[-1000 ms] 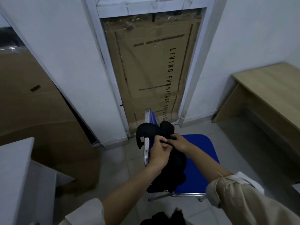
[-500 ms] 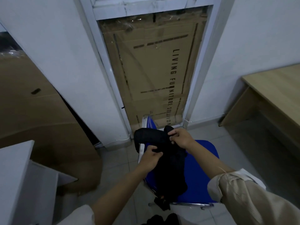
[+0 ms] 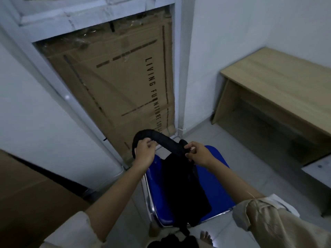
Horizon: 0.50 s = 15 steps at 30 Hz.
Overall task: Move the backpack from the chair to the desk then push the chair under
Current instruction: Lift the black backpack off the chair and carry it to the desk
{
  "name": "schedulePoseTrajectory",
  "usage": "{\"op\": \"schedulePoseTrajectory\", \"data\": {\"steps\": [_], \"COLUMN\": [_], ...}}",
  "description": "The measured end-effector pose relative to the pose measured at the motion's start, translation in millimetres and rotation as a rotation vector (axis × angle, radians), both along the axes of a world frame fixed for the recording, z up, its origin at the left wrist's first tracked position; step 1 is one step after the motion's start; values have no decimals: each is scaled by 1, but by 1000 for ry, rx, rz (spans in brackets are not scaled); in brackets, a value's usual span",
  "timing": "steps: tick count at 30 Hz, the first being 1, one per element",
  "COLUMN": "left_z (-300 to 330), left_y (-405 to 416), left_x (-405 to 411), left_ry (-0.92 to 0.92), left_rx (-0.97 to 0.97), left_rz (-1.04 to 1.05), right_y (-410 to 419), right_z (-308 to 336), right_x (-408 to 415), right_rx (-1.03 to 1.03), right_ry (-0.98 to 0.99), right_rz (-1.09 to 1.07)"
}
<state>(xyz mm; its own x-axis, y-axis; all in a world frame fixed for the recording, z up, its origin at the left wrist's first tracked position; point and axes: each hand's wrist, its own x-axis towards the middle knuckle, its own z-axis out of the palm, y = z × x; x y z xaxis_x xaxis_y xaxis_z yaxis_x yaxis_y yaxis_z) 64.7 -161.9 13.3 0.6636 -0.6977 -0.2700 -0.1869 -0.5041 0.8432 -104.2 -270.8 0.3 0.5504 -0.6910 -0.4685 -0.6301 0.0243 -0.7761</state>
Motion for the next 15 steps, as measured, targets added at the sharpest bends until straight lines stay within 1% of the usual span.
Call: {"op": "schedulePoseTrajectory", "data": {"steps": [5, 10, 12, 15], "left_z": [7, 1, 0, -4], "left_y": [-40, -76, -82, -80], "left_x": [14, 18, 16, 10], "left_ry": [-162, -223, -292, -362], "left_rx": [22, 186, 260, 329], "left_rz": [-287, -655, -784, -947], "right_y": [11, 21, 28, 35], "right_z": [0, -2, -2, -2], "right_x": [-1, -14, -19, -24], "right_rx": [-56, -82, -95, -59], "right_ry": [18, 2, 2, -21], "right_rz": [-96, -288, -366, -431]}}
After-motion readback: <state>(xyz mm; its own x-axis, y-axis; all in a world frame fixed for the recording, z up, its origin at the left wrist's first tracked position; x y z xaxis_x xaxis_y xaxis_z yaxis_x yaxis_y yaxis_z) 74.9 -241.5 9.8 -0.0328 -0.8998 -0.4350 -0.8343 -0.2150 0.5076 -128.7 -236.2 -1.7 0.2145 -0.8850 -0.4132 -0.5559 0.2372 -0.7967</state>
